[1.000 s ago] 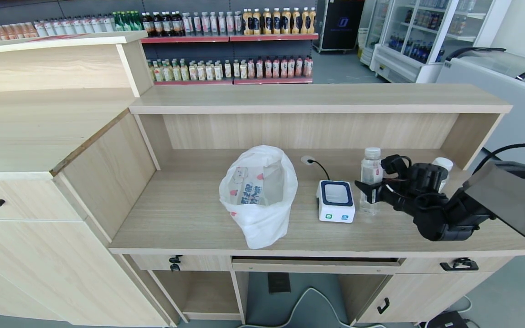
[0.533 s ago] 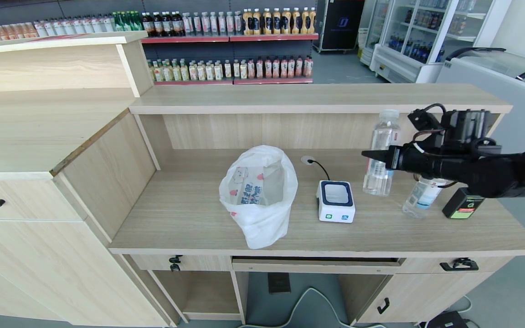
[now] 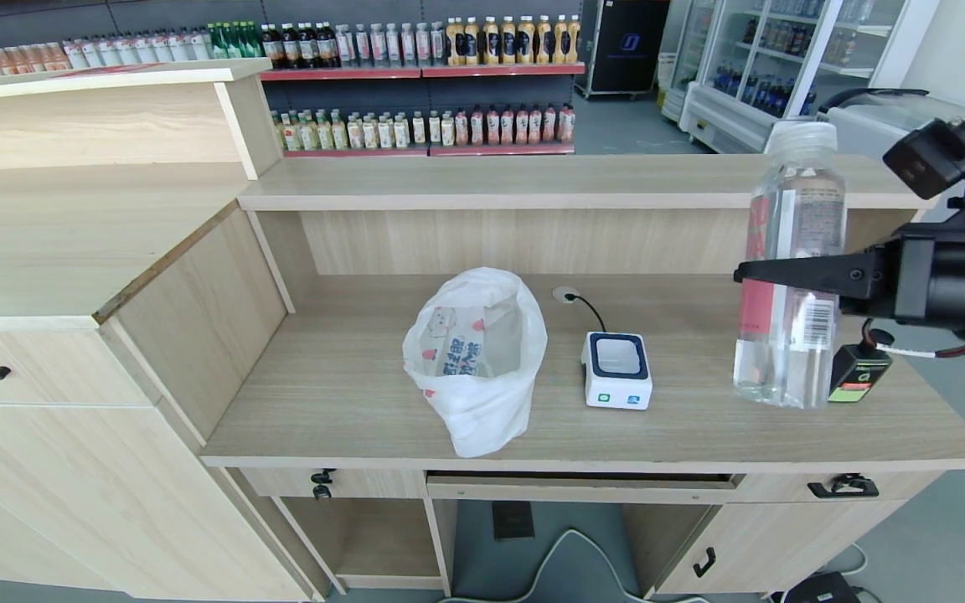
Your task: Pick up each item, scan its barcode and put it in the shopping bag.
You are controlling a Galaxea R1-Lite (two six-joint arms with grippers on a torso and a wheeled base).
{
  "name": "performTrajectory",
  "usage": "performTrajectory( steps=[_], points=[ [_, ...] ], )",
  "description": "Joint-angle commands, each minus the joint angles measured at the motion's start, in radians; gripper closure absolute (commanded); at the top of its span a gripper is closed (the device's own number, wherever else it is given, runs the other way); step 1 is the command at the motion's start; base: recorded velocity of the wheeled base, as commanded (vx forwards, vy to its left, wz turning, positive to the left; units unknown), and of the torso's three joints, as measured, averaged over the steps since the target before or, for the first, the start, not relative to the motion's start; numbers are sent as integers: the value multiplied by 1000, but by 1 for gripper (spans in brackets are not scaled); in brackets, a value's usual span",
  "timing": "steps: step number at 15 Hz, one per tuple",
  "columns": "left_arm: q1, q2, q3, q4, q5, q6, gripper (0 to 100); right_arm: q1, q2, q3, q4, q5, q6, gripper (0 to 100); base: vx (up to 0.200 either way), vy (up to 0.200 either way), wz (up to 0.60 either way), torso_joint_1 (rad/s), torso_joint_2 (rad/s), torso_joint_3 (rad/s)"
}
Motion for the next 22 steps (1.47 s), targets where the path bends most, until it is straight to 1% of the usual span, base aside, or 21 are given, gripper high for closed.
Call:
performTrajectory(
  steps=[1,2,6,8,11,12,13,18,19,21,22],
  points=[
    [0,0,0,0,0,0,0,30,-106,40,2,15,1,100,0,0,0,0,0,0],
    [0,0,0,0,0,0,0,63,-123,37,3,28,8,100,0,0,0,0,0,0],
    [0,0,0,0,0,0,0,149,-166,36,-1,43,61,100,0,0,0,0,0,0],
    [0,0,0,0,0,0,0,172,-170,42,-3,43,60,100,0,0,0,0,0,0],
    [0,0,0,0,0,0,0,189,-172,37,0,49,71,100,0,0,0,0,0,0],
    [0,0,0,0,0,0,0,198,-201,40,-1,72,138,100,0,0,0,0,0,0],
    [0,0,0,0,0,0,0,206,-210,42,-6,78,178,100,0,0,0,0,0,0],
    [0,0,0,0,0,0,0,206,-203,76,-6,74,175,100,0,0,0,0,0,0],
    [0,0,0,0,0,0,0,207,-206,88,-5,74,158,100,0,0,0,0,0,0],
    [0,0,0,0,0,0,0,214,-212,73,2,78,181,100,0,0,0,0,0,0],
    [0,0,0,0,0,1,0,231,-206,33,3,77,221,100,0,0,0,0,0,0]
  ],
)
